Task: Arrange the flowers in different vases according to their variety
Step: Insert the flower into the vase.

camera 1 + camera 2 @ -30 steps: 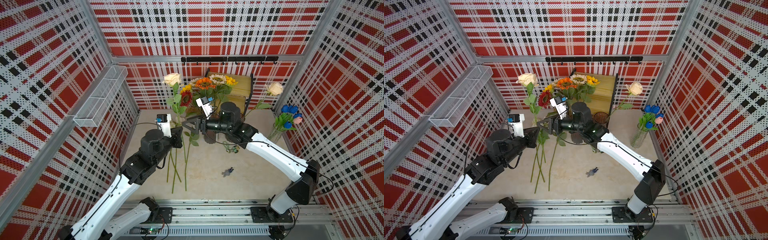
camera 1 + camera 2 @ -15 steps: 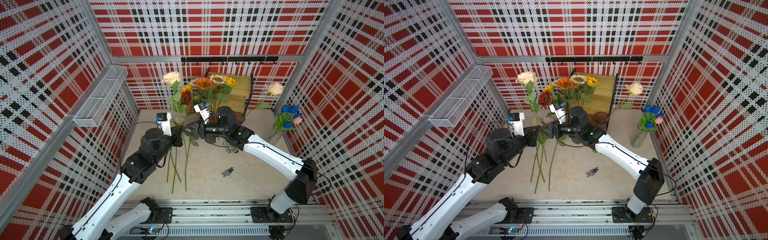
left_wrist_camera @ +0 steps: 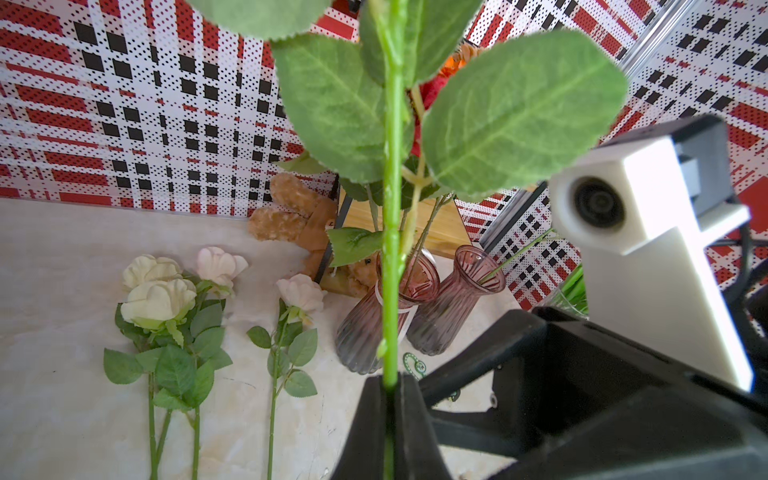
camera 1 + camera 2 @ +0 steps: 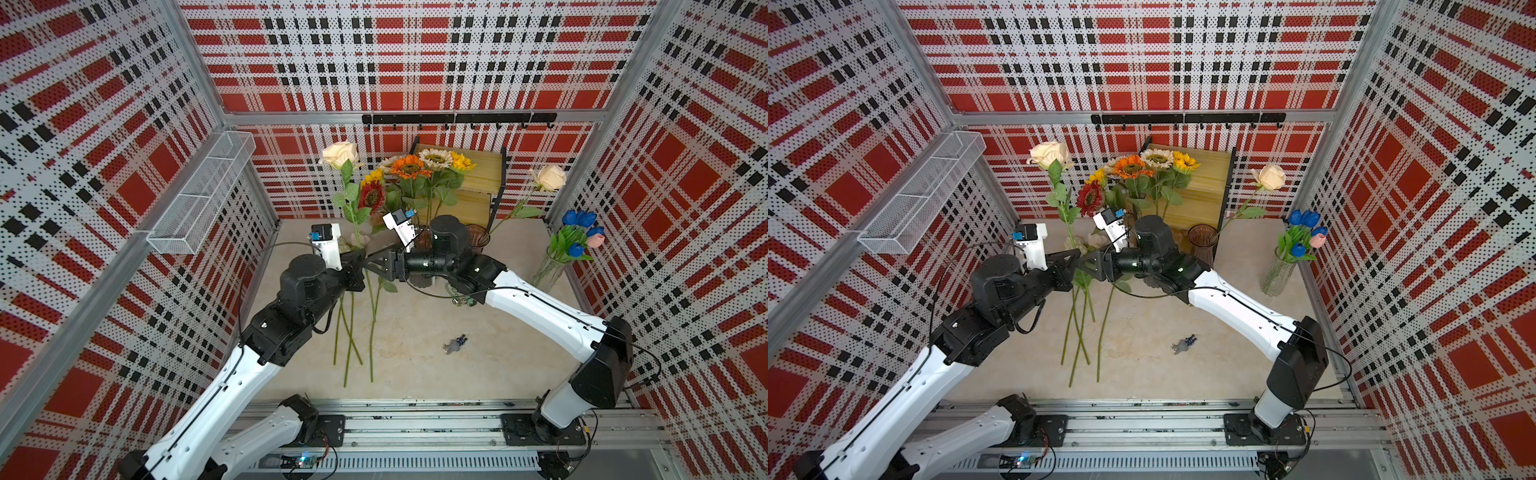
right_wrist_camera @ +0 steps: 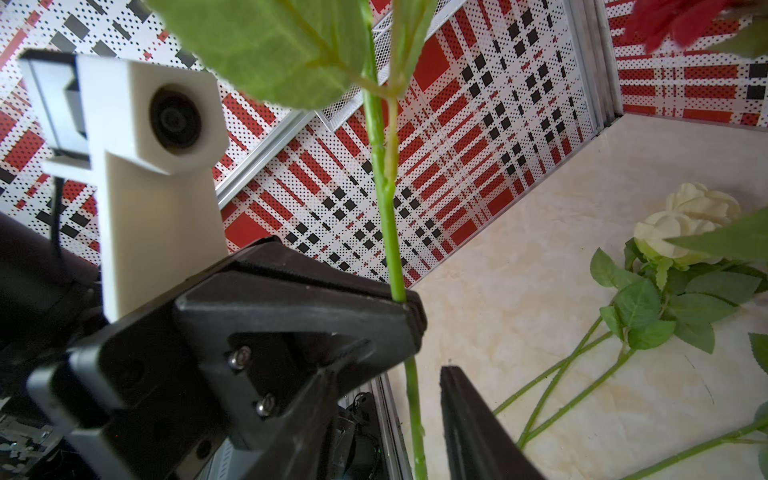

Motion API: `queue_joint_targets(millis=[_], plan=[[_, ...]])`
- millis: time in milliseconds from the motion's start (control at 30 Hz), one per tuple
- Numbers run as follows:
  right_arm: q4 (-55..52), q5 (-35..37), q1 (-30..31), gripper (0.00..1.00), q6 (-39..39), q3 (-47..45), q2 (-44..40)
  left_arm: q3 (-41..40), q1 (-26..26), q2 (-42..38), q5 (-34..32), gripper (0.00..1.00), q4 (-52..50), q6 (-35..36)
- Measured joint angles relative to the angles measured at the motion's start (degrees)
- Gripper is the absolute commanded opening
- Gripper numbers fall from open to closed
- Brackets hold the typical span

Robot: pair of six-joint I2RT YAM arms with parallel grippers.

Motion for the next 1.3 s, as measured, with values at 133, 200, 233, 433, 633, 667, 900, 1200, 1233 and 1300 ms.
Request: queue_joint_targets(millis=[133,200,233,433,633,667,900,1200,1233,1300], plan=[[0.0,0.0,0.0,0.43,-0.2,-0.1,0.1,0.0,0.1,0.0,-0.1,0.0,-0.1,0.0],[-0.1,0.3,0.0,0.43,-0.3,-0.4,0.1,0.0,0.4,0.0,0.0,0.0,0.0,0.0],[-0.2,0.5,0.1,0.43,-0.3,-0.7,0.1,0.0,0.5,-0.1,0.1,0.0,0.0,0.0],[-1.5,1.7,0.1,0.42,-0.5,-2.6,0.1,0.0,0.9,-0.6,0.8,0.0,0.4,0.0],[-0.8,1.7,0.4,0.4,-0.5,-3.8,0.0,-0.1,0.9,-0.6,1.0,0.0,0.3,-0.1],[-0.7,1.6,0.4,0.4,-0.5,-3.8,0.0,-0.1,0.9,-0.6,1.0,0.0,0.4,-0.2],[0.2,1.5,1.0,0.38,-0.1,-2.1,1.2,-0.1,0.9,-0.6,1.4,0.0,0.5,-0.4],[0.0,1.4,1.7,0.13,-0.5,2.1,4.2,-0.6,0.8,-0.7,1.5,0.0,1.1,-0.5],[-0.2,1.2,1.7,0.08,-0.4,2.5,4.3,-0.7,0.8,-0.7,1.5,0.06,1.3,-0.5],[-0.5,0.9,1.7,0.0,-0.7,3.2,4.3,-0.7,0.8,-0.7,1.4,0.29,1.8,-0.7]])
